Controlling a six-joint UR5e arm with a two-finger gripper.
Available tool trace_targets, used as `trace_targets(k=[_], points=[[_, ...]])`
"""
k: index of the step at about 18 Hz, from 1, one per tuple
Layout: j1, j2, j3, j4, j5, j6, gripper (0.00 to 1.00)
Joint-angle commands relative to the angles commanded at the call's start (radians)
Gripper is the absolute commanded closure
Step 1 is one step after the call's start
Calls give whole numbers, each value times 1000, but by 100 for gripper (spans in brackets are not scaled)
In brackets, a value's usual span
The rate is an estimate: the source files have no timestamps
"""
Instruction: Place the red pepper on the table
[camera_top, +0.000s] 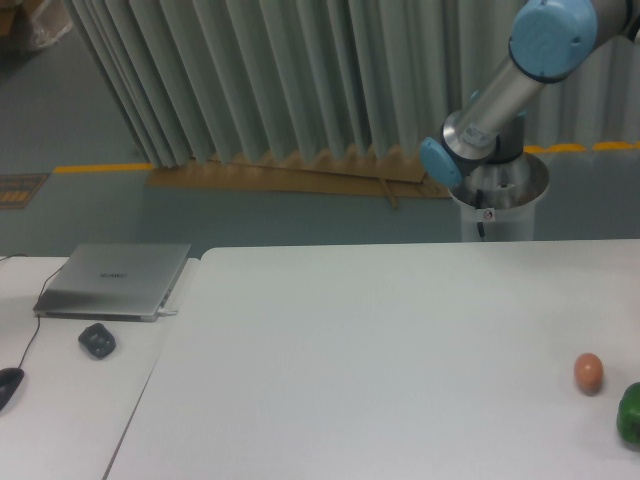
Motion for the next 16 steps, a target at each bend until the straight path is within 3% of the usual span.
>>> trace_targets(k=[5, 8, 11, 16], points=[[-15, 61, -40, -11, -5, -2, 40], [-37, 118, -46, -78, -20, -12, 40], [-93, 172, -48, -136, -20, -20, 40], [-230, 216, -80, -149, -9, -23, 43]])
